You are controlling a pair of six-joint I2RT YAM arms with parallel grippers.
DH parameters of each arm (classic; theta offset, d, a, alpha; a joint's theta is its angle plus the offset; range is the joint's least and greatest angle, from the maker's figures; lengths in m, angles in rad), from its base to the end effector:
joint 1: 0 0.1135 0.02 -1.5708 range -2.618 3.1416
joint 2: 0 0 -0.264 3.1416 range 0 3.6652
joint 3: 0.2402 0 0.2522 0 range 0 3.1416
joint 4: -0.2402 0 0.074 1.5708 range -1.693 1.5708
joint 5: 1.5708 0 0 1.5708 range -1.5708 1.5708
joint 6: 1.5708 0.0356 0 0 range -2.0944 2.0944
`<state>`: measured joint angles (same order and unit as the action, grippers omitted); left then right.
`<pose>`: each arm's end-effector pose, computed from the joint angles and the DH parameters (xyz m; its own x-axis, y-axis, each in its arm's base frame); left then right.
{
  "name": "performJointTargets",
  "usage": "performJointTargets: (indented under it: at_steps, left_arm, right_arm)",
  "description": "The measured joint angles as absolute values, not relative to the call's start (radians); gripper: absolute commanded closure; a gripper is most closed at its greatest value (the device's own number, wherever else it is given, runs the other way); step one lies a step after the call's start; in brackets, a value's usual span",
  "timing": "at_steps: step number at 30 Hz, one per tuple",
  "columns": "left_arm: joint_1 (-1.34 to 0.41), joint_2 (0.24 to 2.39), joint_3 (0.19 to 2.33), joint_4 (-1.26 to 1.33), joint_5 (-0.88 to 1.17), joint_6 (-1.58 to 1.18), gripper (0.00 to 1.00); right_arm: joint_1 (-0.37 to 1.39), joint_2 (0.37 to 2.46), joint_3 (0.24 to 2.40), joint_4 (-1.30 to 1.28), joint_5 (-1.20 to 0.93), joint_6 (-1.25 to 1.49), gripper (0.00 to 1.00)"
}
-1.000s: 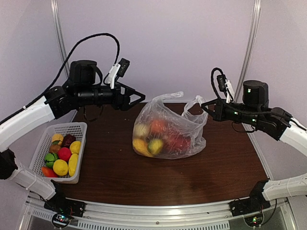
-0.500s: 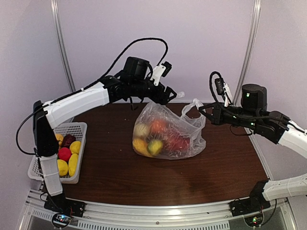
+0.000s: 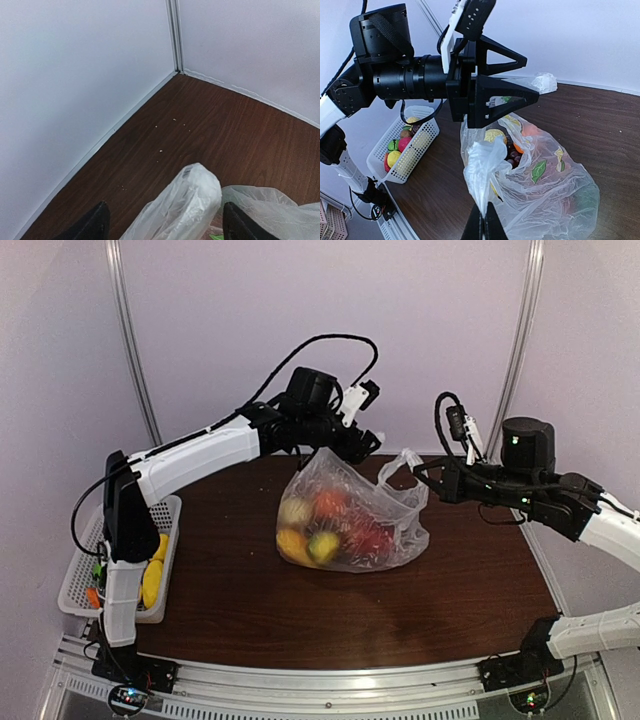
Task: Untie the knot of the plastic bag and take out the fruit
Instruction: Pick up the takeout bag from the center of the board, then place the takeout bag at the center of the board.
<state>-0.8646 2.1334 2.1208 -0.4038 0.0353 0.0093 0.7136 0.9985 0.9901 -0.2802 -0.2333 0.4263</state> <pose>0.3279 -0.3864 0.3494 -0.2552 0.3135 -0.9146 0.7837 0.6211 -0.0058 0.1659 0.1546 0.3625 -0.5285 0.0745 -0.8456 -0.6434 0.6147 0.4563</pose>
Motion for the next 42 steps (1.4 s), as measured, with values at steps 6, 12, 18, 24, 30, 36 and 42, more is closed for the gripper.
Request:
performJointTargets:
  at_steps: [6,12,18,24,30,36,42]
  left_arm:
    - [-0.869,2.18,2.15,-0.435,-0.009,0.049,0.84]
    - [-0.876,2.177,2.17,-0.442,-0.051,0.058,1.0]
    - [-0.87,2.117,2.165,-0.445,-0.112,0.057,1.0]
    - [-0.787,1.902,2.079,-0.424,-0.105,0.006,1.0]
    - [-0.697,1.663,1.886,-0.27,0.07,-0.06,1.0]
    - [-0.704,1.523,1.559,-0.126,0.231,-0.103,1.0]
    - [-0.697,1.387,1.123,0.015,0.304,-0.187,1.0]
  right_arm:
    - [0.714,0.999,0.99,-0.28,-0.236,0.43,1.0]
    - [0.711,1.017,0.99,-0.287,-0.18,0.457,1.0]
    - [0.609,1.147,1.077,-0.361,-0.137,0.48,1.0]
    - [0.476,1.204,1.358,-0.432,-0.125,0.448,1.0]
    - [0.484,1.056,1.36,-0.377,-0.202,0.393,1.0]
    - [0.481,0.911,1.072,-0.356,-0.348,0.363,1.0]
    - [0.501,0.847,0.846,-0.411,-0.503,0.364,1.0]
